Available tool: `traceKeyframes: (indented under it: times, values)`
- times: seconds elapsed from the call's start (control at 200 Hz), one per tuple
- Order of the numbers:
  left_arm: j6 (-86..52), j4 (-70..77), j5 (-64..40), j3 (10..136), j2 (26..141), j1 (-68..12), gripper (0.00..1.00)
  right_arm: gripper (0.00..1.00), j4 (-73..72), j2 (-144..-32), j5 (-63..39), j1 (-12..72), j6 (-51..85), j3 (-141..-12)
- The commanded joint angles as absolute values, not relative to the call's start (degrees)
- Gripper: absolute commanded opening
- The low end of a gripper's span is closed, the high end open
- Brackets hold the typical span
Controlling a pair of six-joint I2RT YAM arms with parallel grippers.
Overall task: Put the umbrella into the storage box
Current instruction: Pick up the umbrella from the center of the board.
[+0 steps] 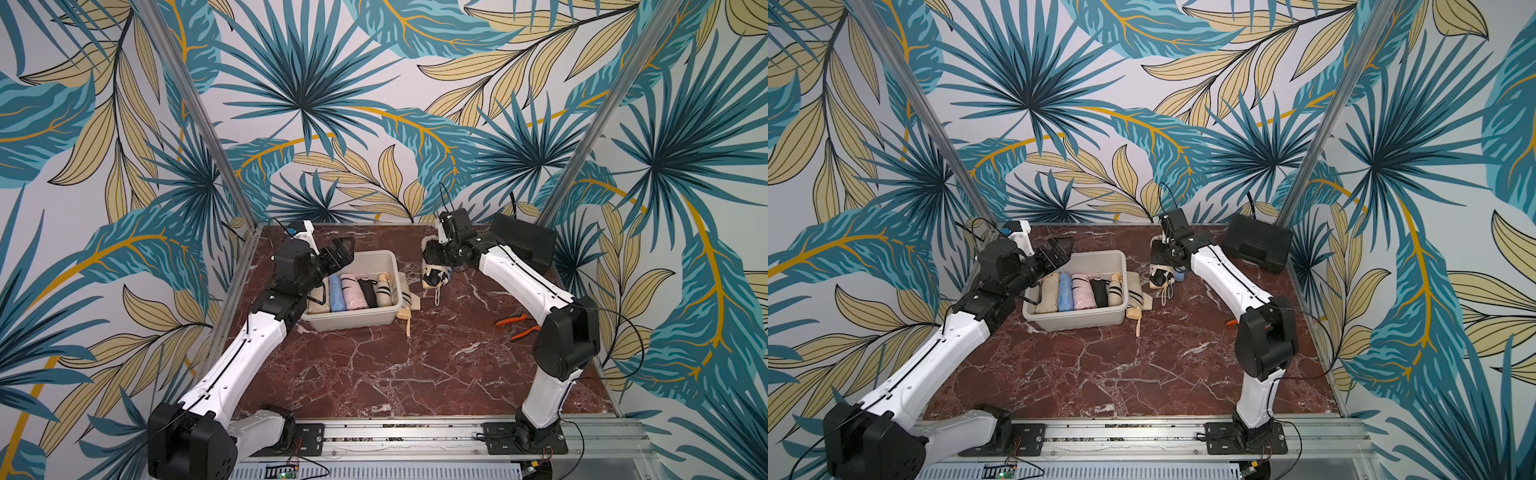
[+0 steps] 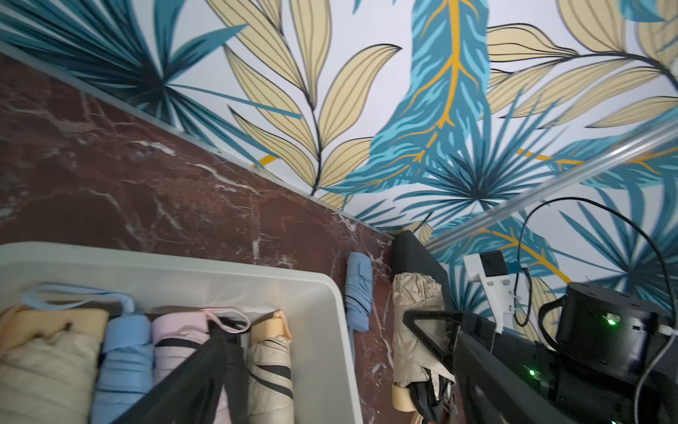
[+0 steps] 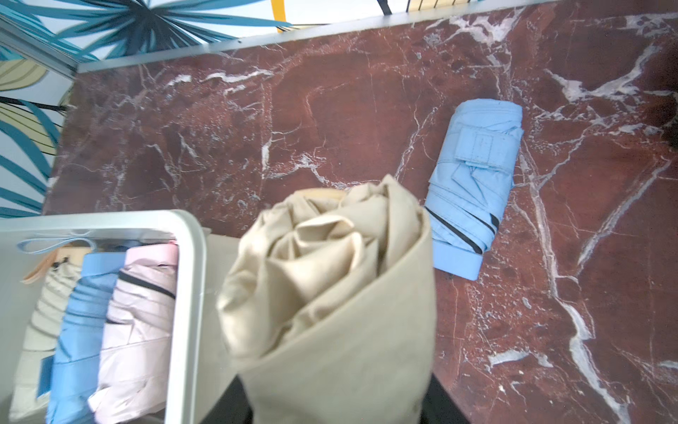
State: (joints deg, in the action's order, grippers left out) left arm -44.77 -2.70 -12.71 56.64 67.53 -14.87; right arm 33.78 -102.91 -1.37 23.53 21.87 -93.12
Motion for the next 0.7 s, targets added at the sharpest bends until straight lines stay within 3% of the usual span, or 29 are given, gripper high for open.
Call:
traceKeyframes:
  times: [0.0,0.361,0.696]
  values:
    - [-46.6,4.1,-26.9,56.7,67.2,-14.6,1.0,0.37,27.5,-97.3,-6.3,24.6,22.9,-89.7]
    - [-42.1,3.2,-40.4,53.6,64.2,-16.0,1.0,0.36,16.3,-88.9,-14.0,31.4,24.0,-86.8]
    - [-41.2,7.3,-38.4,49.3,61.3,-16.7,1.0,0.34,6.1,-90.3,-10.5,37.8,36.4,-88.9]
